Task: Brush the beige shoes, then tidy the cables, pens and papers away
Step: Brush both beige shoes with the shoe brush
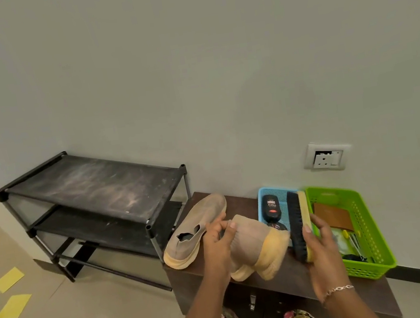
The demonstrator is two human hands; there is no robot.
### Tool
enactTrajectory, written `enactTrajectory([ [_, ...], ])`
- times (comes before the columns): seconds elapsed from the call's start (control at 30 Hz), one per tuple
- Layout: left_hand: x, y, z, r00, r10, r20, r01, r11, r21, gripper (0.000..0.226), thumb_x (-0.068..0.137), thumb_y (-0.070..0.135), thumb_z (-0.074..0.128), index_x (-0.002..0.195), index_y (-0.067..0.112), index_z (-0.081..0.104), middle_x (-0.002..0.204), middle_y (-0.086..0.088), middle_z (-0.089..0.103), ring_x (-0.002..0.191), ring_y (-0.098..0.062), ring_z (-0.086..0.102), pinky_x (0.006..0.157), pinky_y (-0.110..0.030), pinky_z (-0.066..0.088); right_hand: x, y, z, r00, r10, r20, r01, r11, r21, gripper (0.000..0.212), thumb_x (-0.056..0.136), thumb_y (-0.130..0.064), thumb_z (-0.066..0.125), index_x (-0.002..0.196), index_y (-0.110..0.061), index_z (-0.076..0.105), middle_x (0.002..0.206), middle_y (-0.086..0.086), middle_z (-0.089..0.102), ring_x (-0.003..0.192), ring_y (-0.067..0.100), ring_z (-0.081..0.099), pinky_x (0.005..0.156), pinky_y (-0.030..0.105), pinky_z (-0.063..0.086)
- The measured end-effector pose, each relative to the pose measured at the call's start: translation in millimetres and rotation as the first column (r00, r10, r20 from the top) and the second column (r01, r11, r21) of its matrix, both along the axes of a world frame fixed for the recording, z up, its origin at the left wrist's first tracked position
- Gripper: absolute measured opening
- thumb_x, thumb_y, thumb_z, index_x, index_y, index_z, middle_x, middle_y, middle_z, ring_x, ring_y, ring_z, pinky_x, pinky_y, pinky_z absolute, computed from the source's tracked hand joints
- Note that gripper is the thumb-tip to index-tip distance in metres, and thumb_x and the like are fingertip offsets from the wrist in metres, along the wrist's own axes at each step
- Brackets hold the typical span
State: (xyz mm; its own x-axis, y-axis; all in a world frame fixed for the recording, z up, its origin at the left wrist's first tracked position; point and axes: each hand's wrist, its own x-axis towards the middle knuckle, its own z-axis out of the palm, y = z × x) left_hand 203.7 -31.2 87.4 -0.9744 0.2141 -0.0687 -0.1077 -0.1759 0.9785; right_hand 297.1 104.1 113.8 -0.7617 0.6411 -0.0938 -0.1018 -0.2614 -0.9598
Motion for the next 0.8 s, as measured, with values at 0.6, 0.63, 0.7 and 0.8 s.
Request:
enactTrajectory([
  [0.6,-1.1,-21.9,-11.4,0.987,-0.038,0.155,-0.010,0.955,0.297,0.037,0.082,0.032,0.062,0.116,0.018,0.063,0.127,-0.007,0.055,0.119,-0.025,0.051,0.102,-0.046,0.041,-3.3,-15.9,-9.5,0.853,0.430,0.296,-0.457,0.343,0.821,0.041,0.085,-0.049,0.047,0.119,-0.067,0.033,0.119,-0.021,0.052,0.109,-0.006,0.049,0.090,0.016,0.040],
  [0.63,-2.4,-22.9,-9.5,0.983,-0.049,0.178,-0.011,0.946,0.323,0.033,0.088,0.021,0.055,0.119,0.013,0.060,0.117,-0.008,0.058,0.103,-0.023,0.058,0.091,-0.039,0.049,1.4,-21.8,-7.4,0.836,0.466,0.289,-0.452,0.289,0.844,0.041,0.084,-0.054,0.044,0.123,-0.061,0.034,0.116,-0.021,0.051,0.105,-0.008,0.047,0.086,0.011,0.038],
  [0.7,-4.6,-23.9,-8.9,0.981,-0.090,0.171,0.026,0.939,0.342,0.029,0.090,0.015,0.052,0.118,0.013,0.059,0.108,-0.010,0.058,0.087,-0.019,0.059,0.074,-0.030,0.053,2.7,-26.1,-8.0,0.810,0.495,0.314,-0.435,0.148,0.888,0.042,0.086,-0.054,0.038,0.128,-0.056,0.032,0.113,-0.020,0.048,0.102,-0.008,0.044,0.084,0.010,0.036],
  [0.8,-3.1,-24.4,-9.9,0.979,-0.089,0.184,0.025,0.945,0.325,0.023,0.093,0.013,0.047,0.109,0.017,0.063,0.121,-0.010,0.059,0.105,-0.022,0.058,0.091,-0.036,0.049,-12.2,-12.5,-12.1,0.850,0.438,0.293,-0.438,0.278,0.855,0.042,0.082,-0.054,0.039,0.121,-0.066,0.031,0.114,-0.018,0.052,0.105,-0.007,0.048,0.087,0.016,0.040],
])
